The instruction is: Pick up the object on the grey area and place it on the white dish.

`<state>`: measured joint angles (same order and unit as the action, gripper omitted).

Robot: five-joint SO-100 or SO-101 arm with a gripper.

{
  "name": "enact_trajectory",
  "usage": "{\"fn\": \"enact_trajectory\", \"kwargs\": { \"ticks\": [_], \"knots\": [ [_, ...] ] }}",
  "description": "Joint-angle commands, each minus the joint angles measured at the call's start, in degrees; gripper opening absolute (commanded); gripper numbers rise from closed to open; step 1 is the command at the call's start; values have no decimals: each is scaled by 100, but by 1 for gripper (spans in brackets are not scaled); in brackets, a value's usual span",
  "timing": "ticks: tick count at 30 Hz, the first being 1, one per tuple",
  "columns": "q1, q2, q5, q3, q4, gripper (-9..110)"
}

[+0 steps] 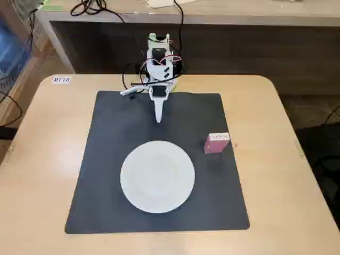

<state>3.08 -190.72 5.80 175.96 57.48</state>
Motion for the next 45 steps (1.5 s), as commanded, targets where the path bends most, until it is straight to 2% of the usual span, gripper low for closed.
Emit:
{"fn": "enact_trajectory", "kwargs": {
  "ticks": [1, 13, 20, 28, 36, 45],
  "knots": [
    [-35, -132, 44, 141, -264, 0],
    [-114, -132, 185, 88, -237, 0],
    [-686, 158, 149, -1986, -44, 0],
    [-1872, 3296, 229, -5229, -246, 0],
    [-3129, 6513, -35, -8508, 404, 0],
    [-3604, 10890, -835, -14045, 3410, 0]
  ]
}}
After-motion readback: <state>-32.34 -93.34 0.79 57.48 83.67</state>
